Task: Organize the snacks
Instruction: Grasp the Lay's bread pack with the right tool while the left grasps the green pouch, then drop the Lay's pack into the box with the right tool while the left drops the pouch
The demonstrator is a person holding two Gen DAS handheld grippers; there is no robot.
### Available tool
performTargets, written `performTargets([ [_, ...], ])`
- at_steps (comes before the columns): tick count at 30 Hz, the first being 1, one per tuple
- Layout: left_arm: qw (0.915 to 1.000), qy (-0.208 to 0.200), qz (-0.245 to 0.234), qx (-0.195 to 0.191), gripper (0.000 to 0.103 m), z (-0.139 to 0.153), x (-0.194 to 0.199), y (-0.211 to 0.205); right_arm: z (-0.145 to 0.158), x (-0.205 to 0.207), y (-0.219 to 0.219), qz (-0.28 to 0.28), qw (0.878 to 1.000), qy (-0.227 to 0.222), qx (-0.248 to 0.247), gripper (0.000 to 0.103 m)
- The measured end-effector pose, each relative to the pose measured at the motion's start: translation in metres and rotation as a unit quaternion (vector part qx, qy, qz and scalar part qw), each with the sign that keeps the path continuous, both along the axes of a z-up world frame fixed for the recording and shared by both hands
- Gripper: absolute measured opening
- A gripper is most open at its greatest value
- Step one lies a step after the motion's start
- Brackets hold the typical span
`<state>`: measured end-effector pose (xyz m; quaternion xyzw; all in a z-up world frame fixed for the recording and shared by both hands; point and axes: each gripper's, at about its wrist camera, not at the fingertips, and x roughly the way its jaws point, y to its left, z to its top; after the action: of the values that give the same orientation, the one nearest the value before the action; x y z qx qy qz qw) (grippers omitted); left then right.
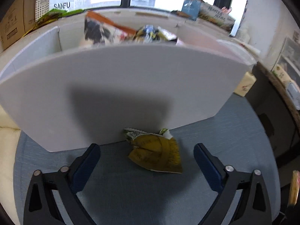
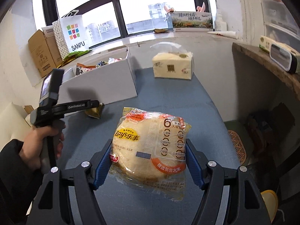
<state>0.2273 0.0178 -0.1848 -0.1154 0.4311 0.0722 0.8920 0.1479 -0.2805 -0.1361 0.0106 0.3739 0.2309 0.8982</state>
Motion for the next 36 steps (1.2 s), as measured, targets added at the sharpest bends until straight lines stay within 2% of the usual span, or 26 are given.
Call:
performTargets([
  [1, 1.0000, 0.005, -0.004, 0.000, 0.076, -0.003, 0.002, -0.001, -0.002, 0.001, 0.001, 0.001, 1.000, 0.003, 0.001, 0.076],
  [2, 0.9997, 0.012, -0.016, -0.010, 0.056, -0.007, 0.004, -0.001, -0.003, 0.000, 0.001, 0.003, 1.000, 0.005, 0.002, 0.076],
  [5, 0.9993, -0.004, -0.037, -0.007, 0.054, -0.004, -0.006, -0.005, -0.003, -0.002, 0.006, 0.013, 1.000, 0.007, 0.006, 0.076],
  [7, 0.9985, -0.024, -0.048, 0.011, 0.053, 0.004, -0.021, -0.008, -0.002, -0.005, 0.011, 0.020, 1.000, 0.004, 0.010, 0.076],
  [10, 0.9959, -0.056, -0.071, 0.002, 0.053, 0.023, -0.047, -0.008, 0.000, -0.007, 0.019, 0.032, 0.999, -0.001, 0.014, 0.076],
  [14, 0.9894, -0.104, -0.098, -0.023, 0.053, 0.057, -0.085, -0.004, 0.000, -0.004, 0.031, 0.056, 0.998, 0.006, 0.041, 0.076],
  [17, 0.9850, -0.137, -0.103, -0.022, 0.053, 0.084, -0.106, 0.001, 0.004, 0.005, 0.044, 0.078, 0.995, 0.011, 0.067, 0.076],
  [21, 0.9784, -0.178, -0.101, -0.028, 0.053, 0.121, -0.118, 0.018, 0.029, 0.025, 0.073, 0.110, 0.991, -0.016, 0.068, 0.076],
  [27, 0.9718, -0.222, -0.074, -0.033, 0.053, 0.166, -0.093, 0.065, 0.084, 0.071, 0.120, 0.142, 0.984, -0.062, 0.083, 0.076],
  [33, 0.9773, -0.207, -0.040, -0.015, 0.053, 0.182, -0.039, 0.105, 0.124, 0.134, 0.186, 0.160, 0.981, -0.080, 0.069, 0.076],
  [36, 0.9800, -0.195, -0.036, -0.008, 0.053, 0.181, -0.018, 0.112, 0.127, 0.164, 0.211, 0.149, 0.985, -0.063, 0.052, 0.076],
])
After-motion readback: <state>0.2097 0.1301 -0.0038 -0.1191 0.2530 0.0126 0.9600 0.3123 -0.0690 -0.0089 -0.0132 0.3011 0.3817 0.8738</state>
